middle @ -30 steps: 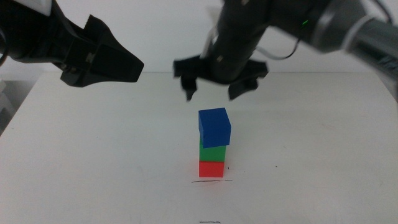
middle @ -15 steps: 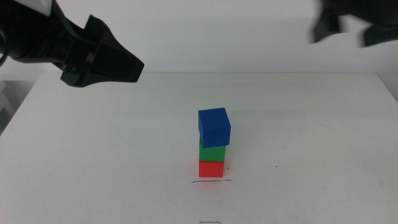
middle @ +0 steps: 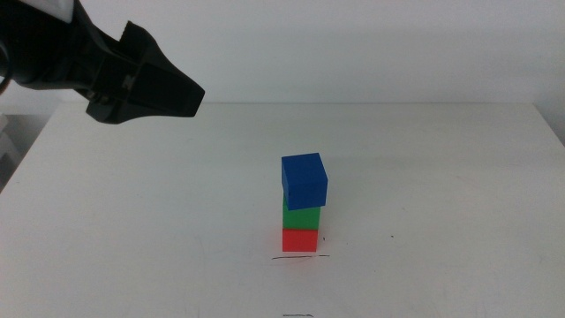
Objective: Stack red cubes first, then green, then blue cubes in a specific spot.
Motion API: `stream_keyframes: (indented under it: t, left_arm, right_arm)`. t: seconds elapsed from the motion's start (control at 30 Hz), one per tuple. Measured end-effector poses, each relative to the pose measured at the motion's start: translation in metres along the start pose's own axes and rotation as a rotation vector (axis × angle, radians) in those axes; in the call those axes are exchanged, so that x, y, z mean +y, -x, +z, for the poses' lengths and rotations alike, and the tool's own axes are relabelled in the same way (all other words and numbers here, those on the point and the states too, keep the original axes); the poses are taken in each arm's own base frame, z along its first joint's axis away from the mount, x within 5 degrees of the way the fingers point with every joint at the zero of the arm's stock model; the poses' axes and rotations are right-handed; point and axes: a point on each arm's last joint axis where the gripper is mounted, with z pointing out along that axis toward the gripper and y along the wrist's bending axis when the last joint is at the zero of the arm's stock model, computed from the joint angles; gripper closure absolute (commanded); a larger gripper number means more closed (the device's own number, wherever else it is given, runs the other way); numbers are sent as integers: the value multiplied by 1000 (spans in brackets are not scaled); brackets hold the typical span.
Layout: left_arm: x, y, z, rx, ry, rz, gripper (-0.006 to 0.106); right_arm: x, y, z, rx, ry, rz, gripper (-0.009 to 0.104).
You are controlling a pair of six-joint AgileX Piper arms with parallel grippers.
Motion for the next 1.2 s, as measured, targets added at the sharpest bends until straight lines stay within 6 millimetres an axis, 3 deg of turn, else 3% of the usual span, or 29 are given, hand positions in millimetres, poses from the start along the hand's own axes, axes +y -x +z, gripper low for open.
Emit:
stream_keyframes:
  t: [0.37,0.53,0.67,0.87,1.03,1.2]
  left_arm:
    - [2,-1,0,8,19,9,9]
    - [16,0,-1,-7,184,77,9]
    - [31,-1,-9,-186,377,93,9]
    - [50,-25,-29,-406,627,79,9]
    - [56,-49,-49,-435,781,62,9]
    - [51,-58,-61,-458,828,51,9]
  right_arm:
    - [3,-2,-3,-5,35,14,14]
    - [3,-2,-3,-5,35,14,14]
    - [3,-2,-3,-5,35,14,14]
    - [2,-2,-3,-5,35,15,14]
    - [3,-2,-3,-5,36,16,14]
    - [3,-2,-3,-5,36,16,14]
